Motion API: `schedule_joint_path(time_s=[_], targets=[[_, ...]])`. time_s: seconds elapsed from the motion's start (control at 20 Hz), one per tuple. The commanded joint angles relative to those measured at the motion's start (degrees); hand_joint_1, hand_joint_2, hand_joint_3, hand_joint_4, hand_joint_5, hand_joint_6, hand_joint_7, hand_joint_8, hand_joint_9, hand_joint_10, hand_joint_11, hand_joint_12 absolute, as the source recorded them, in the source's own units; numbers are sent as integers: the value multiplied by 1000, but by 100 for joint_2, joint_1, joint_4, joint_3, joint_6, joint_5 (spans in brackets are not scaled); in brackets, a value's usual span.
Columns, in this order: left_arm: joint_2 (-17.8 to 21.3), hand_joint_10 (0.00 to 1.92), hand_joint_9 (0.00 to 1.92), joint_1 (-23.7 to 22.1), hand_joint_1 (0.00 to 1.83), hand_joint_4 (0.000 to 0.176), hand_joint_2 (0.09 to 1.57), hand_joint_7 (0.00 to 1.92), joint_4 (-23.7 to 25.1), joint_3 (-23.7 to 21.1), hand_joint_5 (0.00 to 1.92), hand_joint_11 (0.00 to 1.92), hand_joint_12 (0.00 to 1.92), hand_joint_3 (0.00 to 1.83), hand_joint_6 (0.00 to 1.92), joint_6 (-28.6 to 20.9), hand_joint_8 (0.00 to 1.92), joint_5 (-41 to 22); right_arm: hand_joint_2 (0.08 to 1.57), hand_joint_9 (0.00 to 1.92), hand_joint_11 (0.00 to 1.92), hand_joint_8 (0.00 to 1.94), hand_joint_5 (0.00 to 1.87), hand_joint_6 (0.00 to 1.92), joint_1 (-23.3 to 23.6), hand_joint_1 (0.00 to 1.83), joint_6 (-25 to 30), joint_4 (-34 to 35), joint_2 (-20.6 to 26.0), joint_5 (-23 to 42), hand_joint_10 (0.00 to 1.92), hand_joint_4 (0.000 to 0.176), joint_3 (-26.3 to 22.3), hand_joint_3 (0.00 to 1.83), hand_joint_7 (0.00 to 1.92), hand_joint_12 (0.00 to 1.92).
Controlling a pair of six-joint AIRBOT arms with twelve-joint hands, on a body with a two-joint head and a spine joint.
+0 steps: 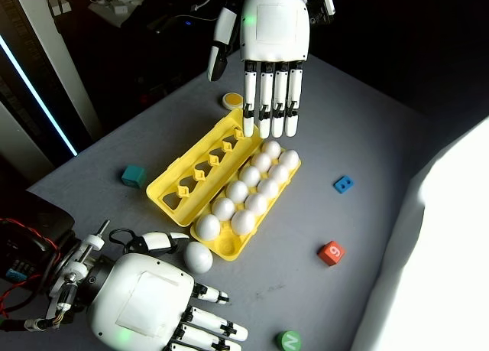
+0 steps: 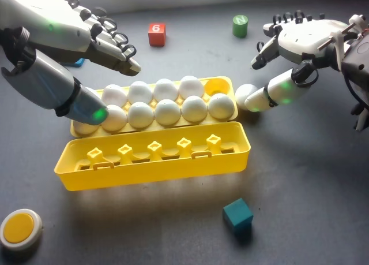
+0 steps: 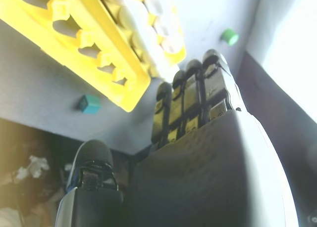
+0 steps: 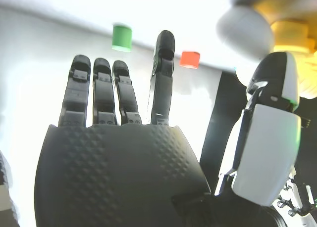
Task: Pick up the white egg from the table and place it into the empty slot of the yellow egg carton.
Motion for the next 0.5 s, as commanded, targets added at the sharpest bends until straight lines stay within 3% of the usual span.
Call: schedule_joint_path(time_s=[0.0, 0.05, 0.15, 0.2, 0.25, 0.45], targets=[[-16, 3, 40, -45, 0, 0, 1279, 86, -105, -15, 113, 5, 2, 0, 3, 19, 3, 420, 755, 0, 0, 0, 607, 0, -13, 532, 25, -182, 55, 361, 0, 169, -15, 0, 0, 0], [-16, 9, 55, -45, 0, 0, 1282, 103, -105, -15, 131, 16, 7, 0, 9, 19, 9, 420, 738, 0, 0, 0, 598, 0, -20, 537, 21, -182, 55, 360, 0, 153, -24, 0, 0, 0], [-16, 4, 47, -45, 0, 0, 1284, 96, -105, -16, 127, 5, 3, 0, 6, 19, 5, 420, 727, 0, 0, 0, 619, 10, -54, 532, 5, -182, 61, 336, 0, 145, -81, 0, 0, 0], [-16, 0, 34, -45, 0, 0, 1282, 83, -105, -15, 112, 0, 0, 0, 0, 19, 0, 420, 733, 0, 0, 0, 617, 8, -70, 549, -30, -182, 74, 335, 0, 132, -132, 0, 0, 0], [-16, 4, 41, -45, 0, 0, 1277, 88, -104, -15, 113, 2, 1, 0, 2, 19, 3, 420, 732, 0, 0, 0, 639, 16, -82, 539, -101, -182, 82, 335, 0, 140, -176, 0, 0, 0], [-16, 0, 20, -45, 0, 0, 1276, 63, -104, -16, 86, 0, 0, 0, 0, 19, 0, 418, 730, 0, 0, 0, 653, 16, -50, 581, -143, -182, 119, 367, 0, 110, -180, 0, 0, 0]])
